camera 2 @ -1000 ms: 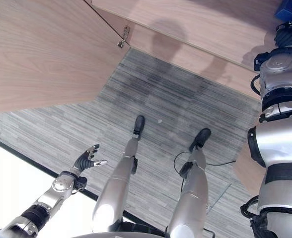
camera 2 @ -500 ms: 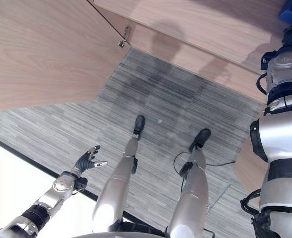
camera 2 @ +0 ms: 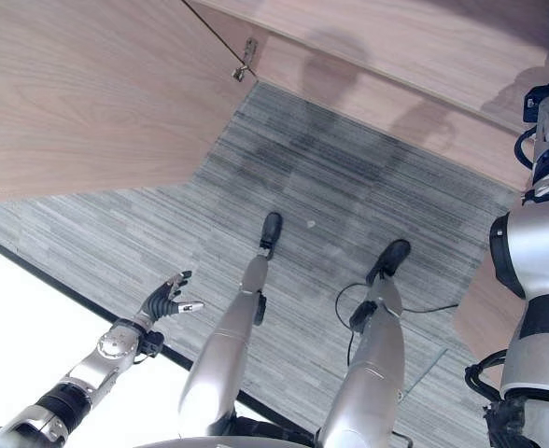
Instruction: Put the empty folder in the office cabinet
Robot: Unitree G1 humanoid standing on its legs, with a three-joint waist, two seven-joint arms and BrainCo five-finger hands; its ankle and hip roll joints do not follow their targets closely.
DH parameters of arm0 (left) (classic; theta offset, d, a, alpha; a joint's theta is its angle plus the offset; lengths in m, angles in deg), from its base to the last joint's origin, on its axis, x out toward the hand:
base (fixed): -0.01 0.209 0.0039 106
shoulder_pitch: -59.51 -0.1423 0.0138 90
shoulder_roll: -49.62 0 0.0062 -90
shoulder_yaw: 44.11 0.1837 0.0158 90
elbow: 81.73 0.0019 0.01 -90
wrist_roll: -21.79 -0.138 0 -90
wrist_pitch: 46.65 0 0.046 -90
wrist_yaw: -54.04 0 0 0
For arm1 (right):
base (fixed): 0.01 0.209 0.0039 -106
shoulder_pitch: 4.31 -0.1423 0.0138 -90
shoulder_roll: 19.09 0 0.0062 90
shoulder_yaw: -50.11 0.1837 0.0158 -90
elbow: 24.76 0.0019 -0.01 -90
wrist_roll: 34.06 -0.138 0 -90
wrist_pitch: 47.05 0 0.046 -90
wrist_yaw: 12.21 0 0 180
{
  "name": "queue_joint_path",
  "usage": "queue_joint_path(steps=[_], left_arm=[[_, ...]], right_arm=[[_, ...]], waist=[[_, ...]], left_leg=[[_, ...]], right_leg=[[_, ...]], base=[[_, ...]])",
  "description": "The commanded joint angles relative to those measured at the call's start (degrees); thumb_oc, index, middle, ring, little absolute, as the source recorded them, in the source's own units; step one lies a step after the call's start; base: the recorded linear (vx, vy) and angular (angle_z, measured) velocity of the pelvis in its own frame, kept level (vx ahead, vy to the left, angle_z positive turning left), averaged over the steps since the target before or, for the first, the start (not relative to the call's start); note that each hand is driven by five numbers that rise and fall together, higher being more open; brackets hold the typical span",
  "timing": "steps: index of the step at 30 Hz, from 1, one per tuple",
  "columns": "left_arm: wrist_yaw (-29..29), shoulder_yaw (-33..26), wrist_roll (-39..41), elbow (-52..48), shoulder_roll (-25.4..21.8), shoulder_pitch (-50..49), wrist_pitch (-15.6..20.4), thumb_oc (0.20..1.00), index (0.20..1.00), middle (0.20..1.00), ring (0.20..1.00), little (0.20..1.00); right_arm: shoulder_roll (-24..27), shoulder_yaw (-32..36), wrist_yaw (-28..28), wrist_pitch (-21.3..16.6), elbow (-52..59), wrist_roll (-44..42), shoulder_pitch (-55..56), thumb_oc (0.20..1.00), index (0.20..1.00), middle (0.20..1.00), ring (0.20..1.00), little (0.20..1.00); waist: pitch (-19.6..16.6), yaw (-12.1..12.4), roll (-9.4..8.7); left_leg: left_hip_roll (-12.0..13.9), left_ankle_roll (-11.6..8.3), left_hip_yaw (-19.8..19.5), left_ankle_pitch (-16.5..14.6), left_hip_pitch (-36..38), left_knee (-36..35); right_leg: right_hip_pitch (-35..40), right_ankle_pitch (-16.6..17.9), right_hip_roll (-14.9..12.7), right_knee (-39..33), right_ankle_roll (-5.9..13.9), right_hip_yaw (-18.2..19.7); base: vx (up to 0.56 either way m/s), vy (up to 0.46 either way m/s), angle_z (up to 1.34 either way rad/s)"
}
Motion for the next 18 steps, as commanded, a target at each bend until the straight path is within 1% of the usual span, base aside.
queue_joint_path(steps=[1,5,9,12,13,14,15,16,17,18], left_arm=[[-0.9,1.4,0.4,-1.2,-3.7,-3.1,0.5,1.0,1.0,1.0,1.0,1.0],[-1.0,1.7,0.0,-0.3,-3.1,-3.0,0.3,1.0,1.0,1.0,1.0,1.0],[-1.0,1.7,0.0,-0.2,-3.2,-2.9,0.3,1.0,1.0,1.0,1.0,1.0],[-1.1,1.2,0.2,0.6,-3.0,-2.5,0.3,1.0,1.0,1.0,1.0,1.0],[-0.8,0.9,0.1,1.2,-2.4,-2.4,0.4,1.0,1.0,1.0,1.0,1.0],[-0.8,0.9,0.1,1.3,-2.5,-2.3,0.4,1.0,1.0,1.0,1.0,1.0],[-0.5,0.2,0.2,2.4,-2.1,-2.2,0.5,1.0,1.0,1.0,1.0,1.0],[-0.2,-0.7,0.3,4.1,-1.2,-2.0,0.4,1.0,1.0,1.0,1.0,1.0],[-0.1,-1.0,0.0,5.0,-0.6,-1.9,0.4,1.0,1.0,1.0,1.0,1.0],[-0.1,-0.9,0.0,5.0,-0.8,-2.0,0.5,1.0,1.0,1.0,1.0,1.0]], right_arm=[[9.8,-8.7,1.4,-3.0,3.3,1.1,-8.9,0.2,0.2,0.2,0.2,0.2],[8.9,-7.3,2.1,-3.5,4.1,0.4,-8.1,0.2,0.2,0.2,0.2,0.2],[9.0,-6.4,2.4,-3.7,4.6,0.0,-7.6,0.2,0.2,0.2,0.2,0.2],[8.6,-4.6,2.4,-4.1,5.6,-1.2,-5.6,0.2,0.2,0.2,0.2,0.2],[7.5,-2.2,2.8,-5.3,7.6,-3.2,-2.9,0.2,0.2,0.2,0.2,0.2],[7.6,-1.9,2.9,-5.3,7.8,-3.2,-2.7,0.2,0.2,0.2,0.2,0.2],[6.0,0.9,3.0,-6.6,10.5,-4.6,1.2,0.2,0.2,0.2,0.2,0.2],[3.6,4.4,3.5,-7.9,13.8,-6.1,5.7,0.2,0.2,0.2,0.2,0.2],[2.3,6.9,3.7,-9.0,16.1,-7.2,9.1,0.2,0.2,0.2,0.2,0.2],[2.3,7.5,3.8,-8.9,16.5,-7.1,9.7,0.2,0.2,0.2,0.2,0.2]], waist=[[0.6,1.5,0.66],[0.6,1.3,0.2],[0.6,1.3,0.05],[0.6,1.1,-0.37],[0.6,1.1,-0.63],[0.6,0.9,-0.88],[0.6,0.9,-1.41],[0.6,0.4,-2.11],[0.6,0.0,-2.63],[0.6,0.0,-2.79]], left_leg=[[0.1,-1.48,-1.6,-8.2,3.1,-1.9],[0.4,-1.48,-1.6,-8.2,4.1,-1.9],[0.5,-1.49,-1.7,-8.1,4.6,-1.9],[0.6,-1.51,-1.7,-8.0,4.9,-1.9],[0.7,-1.41,-1.6,-6.5,4.5,-1.8],[0.8,-1.52,-1.6,-8.0,5.3,-1.8],[0.9,-1.43,-1.4,-6.4,4.9,-1.6],[1.2,-1.4,-1.5,-6.5,5.7,-1.5],[1.3,-1.39,-1.4,-6.6,6.2,-1.4],[1.3,-1.38,-1.5,-6.7,6.4,-1.4]], right_leg=[[2.6,-11.1,0.9,7.4,4.6,3.0],[3.3,-11.2,1.1,7.7,4.58,3.3],[3.8,-11.1,1.1,7.6,4.63,3.1],[4.4,-10.7,1.2,7.3,4.69,3.1],[4.4,-8.7,1.3,6.7,4.22,2.5],[5.2,-10.5,1.4,7.0,4.73,3.1],[5.4,-8.3,1.5,6.1,4.24,2.5],[6.3,-7.8,1.7,5.6,4.29,2.4],[7.1,-7.7,1.8,5.2,4.29,2.5],[7.3,-7.7,1.8,5.1,4.3,2.4]], base=[[0.0,0.0,0.0],[0.0,0.0,0.0],[0.0,0.0,0.0],[-0.05,0.021,0.01],[-0.03,0.021,0.04],[-0.12,0.05,0.05],[0.0,0.0,0.0],[-0.13,0.055,0.0],[0.0,0.0,0.0],[-0.02,0.012,0.05]])
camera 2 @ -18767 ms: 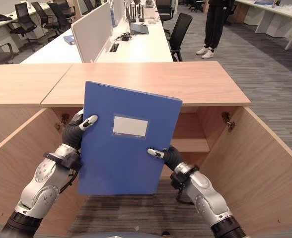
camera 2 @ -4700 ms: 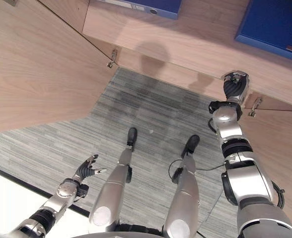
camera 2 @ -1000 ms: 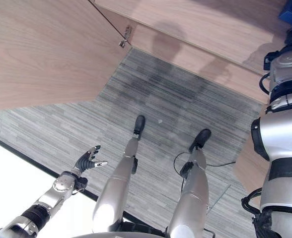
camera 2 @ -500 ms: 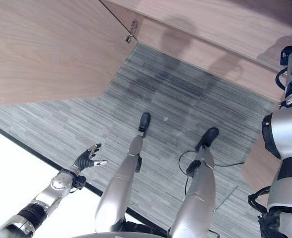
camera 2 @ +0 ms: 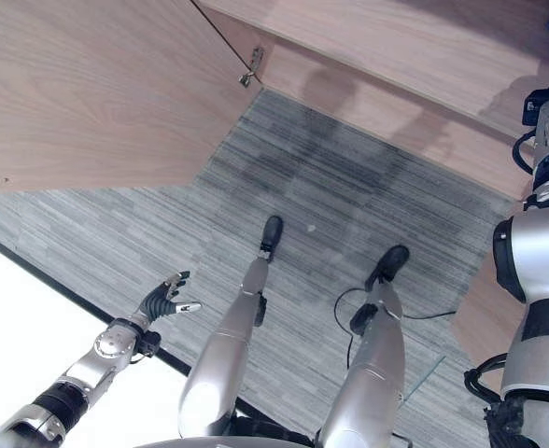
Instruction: Put the empty folder in the office cabinet
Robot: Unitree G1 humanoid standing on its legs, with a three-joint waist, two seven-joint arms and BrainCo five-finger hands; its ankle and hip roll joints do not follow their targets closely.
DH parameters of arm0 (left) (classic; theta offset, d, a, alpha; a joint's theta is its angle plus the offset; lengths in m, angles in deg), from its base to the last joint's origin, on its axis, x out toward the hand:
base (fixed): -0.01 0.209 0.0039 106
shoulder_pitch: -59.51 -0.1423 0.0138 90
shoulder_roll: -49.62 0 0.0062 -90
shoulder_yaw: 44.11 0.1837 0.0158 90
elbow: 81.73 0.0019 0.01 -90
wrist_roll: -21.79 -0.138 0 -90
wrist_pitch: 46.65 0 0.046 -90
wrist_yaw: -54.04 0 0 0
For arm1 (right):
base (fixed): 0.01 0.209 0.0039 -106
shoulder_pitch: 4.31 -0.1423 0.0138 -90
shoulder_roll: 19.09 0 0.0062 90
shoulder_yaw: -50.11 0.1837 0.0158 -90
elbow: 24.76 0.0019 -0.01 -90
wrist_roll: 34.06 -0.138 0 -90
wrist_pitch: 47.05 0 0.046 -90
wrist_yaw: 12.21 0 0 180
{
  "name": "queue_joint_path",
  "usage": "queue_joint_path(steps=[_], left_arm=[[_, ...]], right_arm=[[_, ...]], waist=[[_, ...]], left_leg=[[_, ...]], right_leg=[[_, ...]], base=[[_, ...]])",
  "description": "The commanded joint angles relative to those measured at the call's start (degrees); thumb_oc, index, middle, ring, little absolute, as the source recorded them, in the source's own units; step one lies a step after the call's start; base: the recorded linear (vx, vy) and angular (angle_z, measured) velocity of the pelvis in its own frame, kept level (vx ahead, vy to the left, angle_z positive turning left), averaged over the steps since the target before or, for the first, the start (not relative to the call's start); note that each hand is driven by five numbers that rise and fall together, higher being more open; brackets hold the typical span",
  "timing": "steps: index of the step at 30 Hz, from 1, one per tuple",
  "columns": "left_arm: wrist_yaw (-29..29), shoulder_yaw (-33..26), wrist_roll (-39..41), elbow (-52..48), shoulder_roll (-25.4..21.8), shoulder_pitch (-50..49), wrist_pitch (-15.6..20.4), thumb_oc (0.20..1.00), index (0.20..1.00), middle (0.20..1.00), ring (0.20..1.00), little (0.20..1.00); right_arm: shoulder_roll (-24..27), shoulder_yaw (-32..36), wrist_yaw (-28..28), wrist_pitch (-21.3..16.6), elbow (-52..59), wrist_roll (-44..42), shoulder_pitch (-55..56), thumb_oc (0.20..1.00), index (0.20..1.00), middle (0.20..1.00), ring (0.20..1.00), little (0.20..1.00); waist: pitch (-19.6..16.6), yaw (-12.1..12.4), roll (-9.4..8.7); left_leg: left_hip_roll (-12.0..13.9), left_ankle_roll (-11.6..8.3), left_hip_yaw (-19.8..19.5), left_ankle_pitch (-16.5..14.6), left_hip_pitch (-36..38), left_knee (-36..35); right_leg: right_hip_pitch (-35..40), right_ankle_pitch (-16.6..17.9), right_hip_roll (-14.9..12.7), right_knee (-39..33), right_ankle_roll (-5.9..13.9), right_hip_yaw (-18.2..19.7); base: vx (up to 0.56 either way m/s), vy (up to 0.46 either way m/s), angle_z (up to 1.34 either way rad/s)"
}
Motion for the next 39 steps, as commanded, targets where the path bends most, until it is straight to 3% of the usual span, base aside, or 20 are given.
queue_joint_path(steps=[1,3,4,10,13,17,23,27,29,30,35,39], left_arm=[[0.8,-0.7,-0.1,3.4,-0.6,-2.2,0.4,1.0,1.0,1.0,1.0,1.0],[0.7,-1.3,-0.6,5.3,0.2,-2.6,0.2,1.0,1.0,1.0,1.0,1.0],[0.7,-1.7,-0.8,6.0,0.7,-2.6,0.0,1.0,1.0,1.0,1.0,1.0],[0.6,-6.1,-4.3,12.9,5.1,-5.6,-0.7,1.0,1.0,1.0,1.0,1.0],[0.2,-9.4,-7.8,18.4,7.3,-6.6,-1.7,1.0,1.0,1.0,1.0,1.0],[-0.4,-13.2,-10.8,23.2,8.1,-7.5,-2.8,1.0,1.0,1.0,1.0,1.0],[-0.9,-15.5,-13.4,25.3,8.5,-8.5,-3.0,1.0,1.0,1.0,1.0,1.0],[-1.0,-17.0,-12.7,26.3,9.0,-8.8,-3.2,1.0,1.0,1.0,1.0,1.0],[-0.6,-17.1,-12.3,26.8,9.3,-7.9,-3.1,1.0,1.0,1.0,1.0,1.0],[-0.1,-17.4,-11.9,26.8,9.5,-7.3,-2.8,1.0,1.0,1.0,1.0,1.0],[1.3,-18.1,-10.6,27.0,10.3,-7.6,-2.5,1.0,1.0,1.0,1.0,1.0],[2.5,-18.7,-8.8,27.4,11.8,-8.1,-2.3,1.0,1.0,1.0,1.0,1.0]], right_arm=[[0.0,2.1,2.3,-6.6,8.9,-5.3,6.3,0.2,0.2,0.2,0.2,0.2],[-3.1,6.5,2.3,-7.6,13.1,-5.3,13.2,0.495,0.495,0.495,0.495,0.495],[-4.7,7.6,2.3,-8.2,15.1,-4.8,15.5,1.0,1.0,1.0,1.0,1.0],[-17.7,14.4,2.2,-9.8,37.6,6.1,41.1,1.0,1.0,1.0,1.0,1.0],[-25.3,16.1,-0.7,-9.8,43.8,9.2,54.7,1.0,1.0,1.0,1.0,1.0],[-29.9,15.7,-4.4,-9.1,45.7,11.2,64.6,1.0,1.0,1.0,1.0,1.0],[-31.9,13.2,-8.6,-7.1,44.7,15.5,71.3,1.0,1.0,1.0,1.0,1.0],[-33.0,11.1,-11.6,-6.0,39.4,20.2,75.7,1.0,1.0,1.0,1.0,1.0],[-33.4,10.6,-12.1,-5.8,37.3,21.3,77.5,1.0,1.0,1.0,1.0,1.0],[-33.6,9.6,-12.5,-5.6,34.9,22.7,78.9,1.0,1.0,1.0,1.0,1.0],[-33.3,9.1,-13.3,-5.3,33.1,23.9,81.3,1.0,1.0,1.0,1.0,1.0],[-32.9,8.7,-13.3,-5.1,30.6,24.5,82.0,1.0,1.0,1.0,1.0,1.0]], waist=[[0.4,-0.2,-2.92],[0.4,-0.7,-4.06],[0.4,-1.1,-4.39],[-1.4,-3.6,-7.86],[-4.4,-5.0,-9.28],[-8.1,-6.5,-10.77],[-11.7,-7.6,-12.01],[-14.1,-8.5,-11.48],[-15.1,-10.0,-10.94],[-16.6,-10.4,-10.47],[-19.0,-9.7,-10.58],[-20.1,-8.8,-9.74]], left_leg=[[1.0,-1.09,-0.8,-7.3,4.8,-2.3],[1.1,-0.87,-0.9,-7.7,6.6,-2.2],[1.2,-0.79,-0.8,-7.9,7.2,-2.1],[1.6,0.29,1.1,-10.0,14.1,-1.7],[1.7,0.8,2.8,-10.9,17.4,-2.0],[1.5,1.19,4.7,-12.3,21.5,-2.1],[1.6,2.04,6.4,-13.8,26.1,-2.1],[2.0,2.68,6.2,-14.2,29.9,-1.9],[1.4,3.27,4.9,-13.5,30.1,-1.7],[0.9,3.53,3.4,-12.9,29.9,-1.4],[0.1,2.58,0.3,-11.5,30.5,-1.3],[0.1,0.23,-3.2,-8.7,29.1,-1.9]], right_leg=[[5.3,-7.7,1.4,4.0,5.13,2.8],[7.6,-7.2,1.4,3.2,5.24,2.6],[8.5,-7.0,1.4,2.8,5.27,2.5],[16.5,-4.3,1.0,-1.7,5.68,3.2],[19.9,-1.9,0.4,-4.6,6.21,3.3],[24.1,-0.7,0.2,-7.8,6.59,3.6],[27.3,-0.3,0.0,-8.1,6.87,4.6],[29.3,-2.1,1.9,-3.9,6.98,6.8],[29.6,-5.3,6.6,-1.3,6.97,14.1],[31.6,-8.8,10.5,-1.4,6.35,20.1],[36.7,-12.0,12.5,-5.4,3.29,21.7],[39.8,-13.3,13.3,-8.8,1.9,19.1]], base=[[0.0,0.0,0.0],[-0.01,0.008,-0.02],[-0.02,0.038,-0.02],[0.01,0.113,-0.15],[0.04,0.119,-0.29],[0.08,0.093,-0.11],[0.07,0.076,-0.15],[0.03,0.068,-0.15],[0.01,0.003,0.05],[0.02,-0.003,0.3],[0.03,-0.12,0.51],[-0.09,-0.164,0.71]])
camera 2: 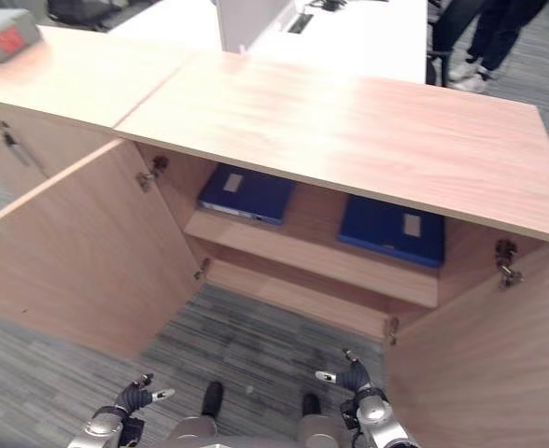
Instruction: Put the empty folder in the office cabinet
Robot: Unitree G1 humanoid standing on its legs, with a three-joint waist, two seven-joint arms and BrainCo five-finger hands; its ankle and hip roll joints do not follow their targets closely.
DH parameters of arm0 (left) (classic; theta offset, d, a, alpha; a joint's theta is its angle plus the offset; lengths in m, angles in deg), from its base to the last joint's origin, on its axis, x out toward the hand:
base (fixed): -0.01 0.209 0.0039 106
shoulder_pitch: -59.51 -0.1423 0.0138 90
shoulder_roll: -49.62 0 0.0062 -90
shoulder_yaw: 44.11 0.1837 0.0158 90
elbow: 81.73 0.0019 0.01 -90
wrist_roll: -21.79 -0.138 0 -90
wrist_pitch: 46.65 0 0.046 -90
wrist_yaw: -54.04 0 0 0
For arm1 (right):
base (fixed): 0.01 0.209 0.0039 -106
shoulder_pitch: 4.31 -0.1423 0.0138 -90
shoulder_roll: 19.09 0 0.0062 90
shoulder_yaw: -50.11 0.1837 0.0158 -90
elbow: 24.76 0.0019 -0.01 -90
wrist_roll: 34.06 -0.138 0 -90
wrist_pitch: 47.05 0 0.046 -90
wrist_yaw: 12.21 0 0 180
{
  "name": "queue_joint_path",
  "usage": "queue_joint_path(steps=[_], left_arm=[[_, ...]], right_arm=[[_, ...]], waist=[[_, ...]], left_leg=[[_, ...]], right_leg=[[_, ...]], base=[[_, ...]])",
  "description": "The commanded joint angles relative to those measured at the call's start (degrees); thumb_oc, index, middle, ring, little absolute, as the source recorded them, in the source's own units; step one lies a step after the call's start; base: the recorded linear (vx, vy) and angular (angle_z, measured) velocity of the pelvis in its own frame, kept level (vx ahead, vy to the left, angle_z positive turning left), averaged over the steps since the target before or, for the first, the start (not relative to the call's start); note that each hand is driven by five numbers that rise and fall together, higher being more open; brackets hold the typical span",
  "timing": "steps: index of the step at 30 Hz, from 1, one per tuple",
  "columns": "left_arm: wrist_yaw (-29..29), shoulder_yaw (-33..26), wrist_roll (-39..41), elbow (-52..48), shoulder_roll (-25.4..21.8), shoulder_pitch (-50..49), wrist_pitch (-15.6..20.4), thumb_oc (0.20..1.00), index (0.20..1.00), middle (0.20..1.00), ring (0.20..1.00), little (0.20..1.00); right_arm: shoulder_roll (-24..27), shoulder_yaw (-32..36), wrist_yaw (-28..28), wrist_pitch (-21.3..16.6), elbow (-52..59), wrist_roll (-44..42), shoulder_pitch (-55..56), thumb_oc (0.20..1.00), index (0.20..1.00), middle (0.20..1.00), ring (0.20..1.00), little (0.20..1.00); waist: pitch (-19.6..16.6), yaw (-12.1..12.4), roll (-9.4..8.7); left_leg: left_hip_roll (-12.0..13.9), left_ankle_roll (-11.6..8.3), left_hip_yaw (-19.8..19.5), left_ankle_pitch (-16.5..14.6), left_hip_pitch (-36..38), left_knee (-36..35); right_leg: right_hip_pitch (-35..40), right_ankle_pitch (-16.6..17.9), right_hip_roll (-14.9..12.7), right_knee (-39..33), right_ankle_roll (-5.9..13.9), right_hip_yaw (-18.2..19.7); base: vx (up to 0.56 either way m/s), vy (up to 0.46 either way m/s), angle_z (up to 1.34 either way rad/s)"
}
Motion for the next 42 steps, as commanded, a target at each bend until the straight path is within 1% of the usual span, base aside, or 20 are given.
queue_joint_path(steps=[1,4,5,6,8,11,12,15,16,19,22,26,28,33,34,36,37,38,39,42], left_arm=[[1.3,-2.4,3.6,0.3,-2.8,3.1,1.4,1.0,1.0,1.0,1.0,1.0],[1.6,-2.8,4.6,1.0,-2.0,3.4,1.4,1.0,1.0,1.0,1.0,1.0],[1.7,-3.0,4.8,1.4,-1.7,3.8,1.3,1.0,1.0,1.0,1.0,1.0],[1.3,-3.6,4.8,1.3,-1.2,3.9,1.1,1.0,1.0,1.0,1.0,1.0],[1.1,-4.0,5.1,1.1,-1.2,3.4,1.2,1.0,1.0,1.0,1.0,1.0],[0.9,-4.9,4.7,1.9,-1.1,1.9,1.3,1.0,1.0,1.0,1.0,1.0],[0.9,-5.4,4.8,2.8,-1.0,1.6,1.2,1.0,1.0,1.0,1.0,1.0],[0.8,-5.9,5.1,3.4,-0.9,1.3,1.0,1.0,1.0,1.0,1.0,1.0],[0.6,-6.0,4.6,4.1,-0.8,1.6,0.6,1.0,1.0,1.0,1.0,1.0],[0.3,-5.6,3.4,4.7,-0.7,2.0,0.3,1.0,1.0,1.0,1.0,1.0],[0.2,-5.2,1.7,5.4,-1.0,2.3,0.0,1.0,1.0,1.0,1.0,1.0],[0.3,-4.2,0.7,4.2,-1.7,3.4,0.1,1.0,1.0,1.0,1.0,1.0],[0.3,-3.9,0.7,3.8,-2.1,3.7,0.2,1.0,1.0,1.0,1.0,1.0],[0.0,-3.8,0.3,2.2,-3.6,4.7,0.2,1.0,1.0,1.0,1.0,1.0],[0.1,-4.4,0.7,1.5,-4.1,4.7,0.2,1.0,1.0,1.0,1.0,1.0],[0.2,-4.9,1.5,1.2,-4.2,4.6,0.3,1.0,1.0,1.0,1.0,1.0],[0.4,-4.9,2.7,0.6,-4.3,4.9,0.5,1.0,1.0,1.0,1.0,1.0],[0.4,-5.0,2.7,0.6,-4.3,4.9,0.5,1.0,1.0,1.0,1.0,1.0],[0.6,-4.6,3.5,0.0,-4.6,5.9,0.6,1.0,1.0,1.0,1.0,1.0],[0.6,-4.1,3.9,-0.2,-4.0,6.6,0.9,1.0,1.0,1.0,1.0,1.0]], right_arm=[[0.4,0.3,0.4,-1.3,1.9,1.7,-2.6,1.0,1.0,1.0,1.0,1.0],[0.9,0.3,0.8,-1.3,0.4,1.6,-3.5,1.0,1.0,1.0,1.0,1.0],[1.4,0.4,1.1,-1.2,0.3,1.5,-4.1,1.0,1.0,1.0,1.0,1.0],[1.9,0.3,1.3,-0.8,-0.6,1.7,-5.3,1.0,1.0,1.0,1.0,1.0],[2.0,0.3,1.4,-0.6,-1.2,1.6,-5.5,1.0,1.0,1.0,1.0,1.0],[2.2,0.6,1.0,-0.8,-1.9,1.6,-5.1,1.0,1.0,1.0,1.0,1.0],[2.1,0.9,0.8,-0.6,-2.6,1.5,-5.0,1.0,1.0,1.0,1.0,1.0],[1.9,1.4,0.8,-0.6,-2.9,1.2,-4.7,1.0,1.0,1.0,1.0,1.0],[1.6,2.0,0.6,-0.5,-3.6,0.8,-4.3,1.0,1.0,1.0,1.0,1.0],[1.0,2.3,0.4,-0.3,-3.7,0.7,-3.9,1.0,1.0,1.0,1.0,1.0],[0.4,2.6,0.0,0.1,-4.0,0.8,-4.2,1.0,1.0,1.0,1.0,1.0],[-1.0,3.6,0.1,0.7,-5.4,0.2,-5.3,1.0,1.0,1.0,1.0,1.0],[-1.3,3.9,0.2,0.7,-5.7,-0.1,-5.7,1.0,1.0,1.0,1.0,1.0],[-2.7,4.3,0.2,1.0,-6.3,-1.0,-7.7,1.0,1.0,1.0,1.0,1.0],[-3.4,4.6,0.3,0.9,-7.4,-2.1,-8.2,1.0,1.0,1.0,1.0,1.0],[-3.8,4.8,0.2,0.6,-7.5,-3.2,-7.7,1.0,1.0,1.0,1.0,1.0],[-3.5,4.3,0.0,0.4,-7.2,-3.8,-6.9,1.0,1.0,1.0,1.0,1.0],[-3.5,4.4,0.0,0.4,-7.2,-3.8,-6.9,1.0,1.0,1.0,1.0,1.0],[-3.2,3.9,0.3,0.3,-7.1,-3.5,-6.4,1.0,1.0,1.0,1.0,1.0],[-2.9,4.1,0.5,0.2,-8.2,-3.4,-5.7,1.0,1.0,1.0,1.0,1.0]], waist=[[2.7,2.2,-3.13],[2.8,2.3,-2.98],[3.1,1.9,-3.29],[2.9,1.2,-3.97],[2.8,1.3,-4.35],[1.6,1.1,-4.42],[0.5,0.8,-4.17],[-0.3,0.3,-3.69],[-0.8,0.1,-3.43],[-1.2,-0.2,-3.26],[-1.7,0.1,-3.74],[-1.9,1.4,-5.36],[-1.7,1.7,-5.75],[-0.4,2.5,-6.12],[0.6,2.7,-5.53],[1.0,2.0,-4.56],[1.2,0.9,-3.58],[1.1,0.9,-3.53],[1.3,0.9,-3.61],[1.1,0.5,-3.8]], left_leg=[[-4.6,-4.19,0.3,1.6,-1.9,-0.5],[-4.4,-4.72,1.7,2.4,-3.3,-0.4],[-3.7,-4.5,6.0,2.4,-3.8,0.3],[-0.5,-3.49,17.2,1.5,-4.0,3.6],[0.9,-3.57,19.3,0.0,-3.0,5.6],[3.5,-4.21,19.2,-2.7,1.6,6.9],[5.4,-4.77,20.0,-2.6,3.8,6.2],[7.3,-5.6,22.4,-1.5,5.7,4.5],[8.7,-6.33,25.9,-0.4,6.1,3.4],[9.3,-6.99,28.1,0.2,6.4,2.5],[7.8,-6.68,27.7,-0.7,6.4,1.6],[3.6,-4.58,25.9,-4.0,5.1,2.4],[2.5,-4.01,25.5,-4.7,4.6,2.9],[-0.7,-1.31,25.7,-6.6,4.5,3.0],[-1.6,-0.13,26.6,-6.8,5.5,2.4],[-2.7,0.77,25.7,-6.8,7.2,1.0],[-3.8,1.56,24.2,-6.6,8.2,0.5],[-3.7,1.54,24.2,-6.5,7.9,0.5],[-5.1,2.1,22.7,-6.5,8.2,0.3],[-6.0,2.3,21.2,-6.5,8.4,-0.1]], right_leg=[[3.0,-4.2,-1.5,0.7,2.45,-0.4],[4.1,-3.4,-2.3,-1.2,2.3,-2.6],[4.6,-2.7,-3.2,-2.2,2.45,-3.9],[4.0,-0.6,-5.0,-3.7,2.58,-6.7],[4.0,-0.1,-5.8,-4.0,2.38,-7.4],[4.5,0.7,-7.2,-4.6,2.18,-10.8],[4.5,1.0,-7.9,-4.4,2.31,-12.9],[5.0,1.3,-8.4,-4.6,2.53,-15.4],[5.7,1.7,-9.4,-4.7,3.02,-17.9],[6.5,2.2,-10.3,-4.8,3.6,-20.1],[7.5,3.7,-12.0,-4.6,4.57,-21.2],[7.7,7.0,-16.5,-4.8,6.81,-22.3],[7.6,7.5,-17.4,-4.4,7.12,-22.3],[4.2,9.9,-20.8,2.4,7.4,-21.9],[1.8,11.2,-21.1,7.4,7.47,-20.8],[0.1,8.7,-16.9,9.9,6.67,-16.8],[-1.3,3.1,-10.1,9.5,5.05,-12.7],[-1.4,3.3,-10.0,9.3,4.98,-12.8],[-1.3,1.8,-7.9,7.5,4.04,-13.3],[-0.2,1.2,-7.3,5.5,3.26,-13.4]], base=[[-0.11,-0.082,0.85],[-0.16,-0.042,0.9],[-0.33,0.084,0.55],[-0.27,0.084,0.59],[-0.19,0.06,0.89],[-0.11,0.076,0.8],[-0.06,0.12,1.04],[-0.03,0.155,0.74],[-0.03,0.172,0.75],[-0.02,0.182,0.63],[0.02,0.215,0.53],[0.03,0.264,0.43],[0.02,0.198,0.17],[0.01,0.227,0.19],[0.03,0.282,0.1],[0.12,0.36,0.05],[0.14,0.248,0.21],[0.13,0.2,0.33],[0.04,0.046,0.53],[0.06,0.015,0.47]])
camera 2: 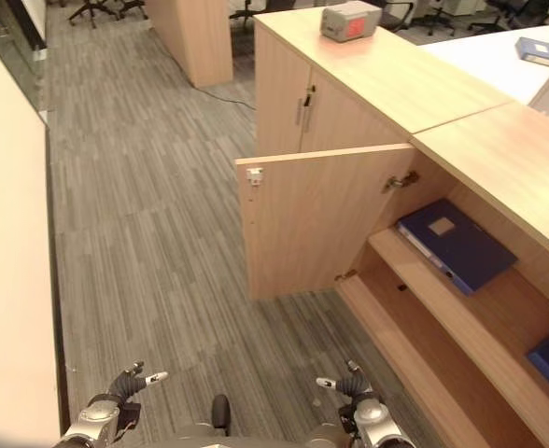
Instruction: Put the empty folder in the office cabinet
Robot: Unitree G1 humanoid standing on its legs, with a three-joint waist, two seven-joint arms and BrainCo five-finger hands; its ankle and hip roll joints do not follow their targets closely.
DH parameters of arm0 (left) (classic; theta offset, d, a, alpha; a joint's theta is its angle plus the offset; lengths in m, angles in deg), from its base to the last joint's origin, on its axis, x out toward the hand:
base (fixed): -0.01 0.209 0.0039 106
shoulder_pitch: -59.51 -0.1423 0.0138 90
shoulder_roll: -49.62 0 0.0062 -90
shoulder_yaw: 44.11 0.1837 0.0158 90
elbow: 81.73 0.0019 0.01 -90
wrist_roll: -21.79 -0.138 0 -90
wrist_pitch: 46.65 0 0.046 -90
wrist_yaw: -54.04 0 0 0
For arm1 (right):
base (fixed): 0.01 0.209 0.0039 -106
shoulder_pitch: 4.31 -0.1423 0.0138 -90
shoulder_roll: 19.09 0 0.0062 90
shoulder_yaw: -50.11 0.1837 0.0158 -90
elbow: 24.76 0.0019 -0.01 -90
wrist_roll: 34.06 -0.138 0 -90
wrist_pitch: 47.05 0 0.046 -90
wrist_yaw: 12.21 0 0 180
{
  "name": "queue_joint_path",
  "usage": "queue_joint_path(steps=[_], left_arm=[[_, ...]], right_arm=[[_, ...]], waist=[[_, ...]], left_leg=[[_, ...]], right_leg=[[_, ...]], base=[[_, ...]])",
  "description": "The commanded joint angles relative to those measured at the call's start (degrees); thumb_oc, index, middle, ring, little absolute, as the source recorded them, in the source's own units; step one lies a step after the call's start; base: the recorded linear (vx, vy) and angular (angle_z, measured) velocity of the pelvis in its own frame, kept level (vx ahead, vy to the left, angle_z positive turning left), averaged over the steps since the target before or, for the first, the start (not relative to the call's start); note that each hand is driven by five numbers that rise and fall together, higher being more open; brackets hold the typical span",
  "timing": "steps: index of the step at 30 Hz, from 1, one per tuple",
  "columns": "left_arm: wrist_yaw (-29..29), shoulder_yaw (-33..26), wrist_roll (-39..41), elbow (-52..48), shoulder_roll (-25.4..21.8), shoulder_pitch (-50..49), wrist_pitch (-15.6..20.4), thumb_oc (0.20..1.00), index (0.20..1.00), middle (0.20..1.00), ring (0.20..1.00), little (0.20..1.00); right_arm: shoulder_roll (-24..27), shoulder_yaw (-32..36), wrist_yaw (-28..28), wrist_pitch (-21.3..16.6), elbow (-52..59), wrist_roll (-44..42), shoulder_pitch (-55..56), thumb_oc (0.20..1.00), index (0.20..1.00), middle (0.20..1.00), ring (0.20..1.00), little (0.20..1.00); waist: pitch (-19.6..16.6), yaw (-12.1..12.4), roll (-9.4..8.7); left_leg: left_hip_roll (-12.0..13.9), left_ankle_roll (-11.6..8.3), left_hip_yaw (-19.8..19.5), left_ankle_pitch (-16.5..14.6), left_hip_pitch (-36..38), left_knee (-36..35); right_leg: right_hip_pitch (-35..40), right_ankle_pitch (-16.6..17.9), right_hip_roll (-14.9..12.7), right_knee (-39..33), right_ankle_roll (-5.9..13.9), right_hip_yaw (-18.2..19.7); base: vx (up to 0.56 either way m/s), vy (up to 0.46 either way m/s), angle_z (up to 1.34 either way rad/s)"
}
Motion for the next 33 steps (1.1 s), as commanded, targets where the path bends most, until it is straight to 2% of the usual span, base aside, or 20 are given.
queue_joint_path(steps=[1,2,9,21,25,26,27,33], left_arm=[[0.5,0.4,2.0,-1.7,0.0,1.9,1.9,1.0,1.0,1.0,1.0,1.0],[0.4,0.5,2.1,-2.0,0.2,1.6,2.0,1.0,1.0,1.0,1.0,1.0],[0.2,1.8,1.8,-5.3,1.7,0.6,2.8,1.0,1.0,1.0,1.0,1.0],[0.0,2.2,2.3,-8.8,0.1,2.9,3.2,1.0,1.0,1.0,1.0,1.0],[0.5,2.6,5.7,-11.7,-3.5,9.9,3.5,1.0,1.0,1.0,1.0,1.0],[0.8,2.6,8.1,-11.1,-5.9,14.9,3.6,1.0,1.0,1.0,1.0,1.0],[0.7,2.6,8.1,-11.0,-5.9,15.1,3.6,1.0,1.0,1.0,1.0,1.0],[1.2,3.8,11.3,-3.3,-12.3,30.4,3.6,1.0,1.0,1.0,1.0,1.0]], right_arm=[[1.5,1.9,0.5,-1.9,-0.9,-3.1,-1.4,1.0,1.0,1.0,1.0,1.0],[1.7,2.0,0.2,-1.8,-1.2,-3.1,-0.8,1.0,1.0,1.0,1.0,1.0],[2.4,1.5,-0.3,-1.6,-4.3,-1.4,1.0,1.0,1.0,1.0,1.0,1.0],[2.6,0.4,-1.1,-1.6,-4.7,0.3,2.6,1.0,1.0,1.0,1.0,1.0],[3.2,-1.4,-1.6,-1.7,-2.5,1.4,3.0,1.0,1.0,1.0,1.0,1.0],[3.6,-2.3,-1.9,-1.7,-1.2,1.9,3.6,1.0,1.0,1.0,1.0,1.0],[3.6,-2.3,-2.0,-1.7,-1.2,1.9,3.5,1.0,1.0,1.0,1.0,1.0],[5.3,-4.7,-3.3,-1.9,1.2,2.3,4.0,1.0,1.0,1.0,1.0,1.0]], waist=[[-0.2,0.1,-0.71],[-0.6,0.0,-0.91],[-3.5,0.2,-1.6],[-4.0,-0.9,-1.88],[-4.3,-2.4,-1.71],[-4.5,-3.4,-1.74],[-4.5,-3.4,-1.77],[-4.3,-6.2,-2.08]], left_leg=[[-1.1,-3.65,-0.1,-7.1,4.3,1.9],[-1.2,-3.78,0.0,-7.3,4.9,1.7],[-0.9,-4.78,0.8,-8.1,7.0,0.8],[-0.2,-5.43,2.1,-9.2,9.8,0.8],[0.3,-5.61,3.0,-9.3,10.4,0.8],[0.5,-5.73,3.7,-9.5,10.6,0.8],[0.5,-5.73,3.8,-9.5,10.7,0.8],[1.1,-6.01,5.9,-9.5,10.0,0.8]], right_leg=[[2.6,2.9,0.7,-6.6,-1.27,-0.1],[3.9,3.4,1.0,-8.8,-1.29,0.9],[9.9,6.6,0.6,-18.3,-0.64,0.1],[12.5,6.6,0.5,-19.7,-0.58,0.7],[12.0,6.7,0.5,-19.2,-0.52,1.6],[11.8,6.8,0.5,-19.1,-0.34,1.9],[11.8,6.8,0.5,-19.1,-0.33,1.9],[9.5,7.7,0.7,-18.6,0.41,3.7]], base=[[0.1,-0.011,0.72],[0.12,-0.022,0.69],[0.09,-0.035,0.03],[0.04,-0.017,-0.08],[0.05,-0.008,-0.11],[0.05,-0.009,-0.11],[0.04,-0.015,-0.18],[0.02,-0.01,-0.23]])
